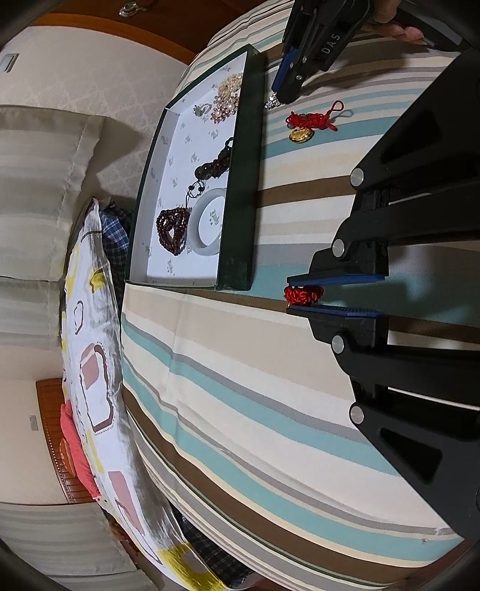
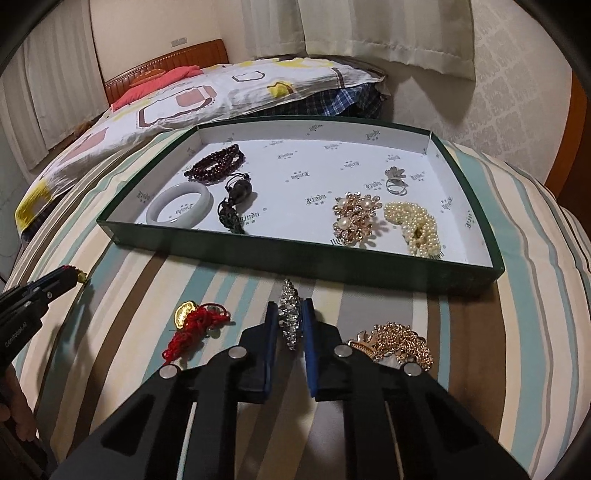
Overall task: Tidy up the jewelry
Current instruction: 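Grasp the red tassel charm with left tool while right grasps the silver rhinestone brooch, then carry the tassel into the box with left tool while right carries the brooch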
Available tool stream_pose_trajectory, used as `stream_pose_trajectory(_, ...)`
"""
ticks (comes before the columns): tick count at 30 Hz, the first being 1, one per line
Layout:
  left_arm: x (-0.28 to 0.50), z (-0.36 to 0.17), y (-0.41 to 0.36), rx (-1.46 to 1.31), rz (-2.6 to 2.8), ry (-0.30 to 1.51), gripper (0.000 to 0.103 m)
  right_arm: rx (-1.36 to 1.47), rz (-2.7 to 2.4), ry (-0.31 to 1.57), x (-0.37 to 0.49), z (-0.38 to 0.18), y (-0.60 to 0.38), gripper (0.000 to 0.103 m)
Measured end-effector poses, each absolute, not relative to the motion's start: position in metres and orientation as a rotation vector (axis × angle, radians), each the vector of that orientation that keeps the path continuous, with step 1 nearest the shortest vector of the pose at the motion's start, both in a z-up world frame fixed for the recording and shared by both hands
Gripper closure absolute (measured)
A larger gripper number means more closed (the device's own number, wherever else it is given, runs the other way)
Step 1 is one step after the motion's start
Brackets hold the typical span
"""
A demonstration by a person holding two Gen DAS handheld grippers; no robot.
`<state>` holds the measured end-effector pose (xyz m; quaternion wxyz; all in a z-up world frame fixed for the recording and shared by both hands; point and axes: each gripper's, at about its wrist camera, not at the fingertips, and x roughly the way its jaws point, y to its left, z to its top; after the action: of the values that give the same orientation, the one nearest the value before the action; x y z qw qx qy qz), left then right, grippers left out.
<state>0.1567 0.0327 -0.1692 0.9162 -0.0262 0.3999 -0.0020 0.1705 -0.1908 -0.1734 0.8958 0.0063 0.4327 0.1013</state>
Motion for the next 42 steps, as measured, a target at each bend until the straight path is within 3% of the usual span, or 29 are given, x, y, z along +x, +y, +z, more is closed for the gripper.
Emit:
stream_pose_trajectory(21, 0.152, -0.123, 0.007, -0.063, -0.078, 0.721, 0.093, 0.063, 0.180, 0.740, 0.160, -0.122, -0.215, 0.089)
stream_pose_trajectory(42, 0.218, -0.056, -0.065, -0.054, -0.210, 0.540, 0.093, 0.074, 0.106, 0.601, 0.207, -0.076, -0.254, 0.089)
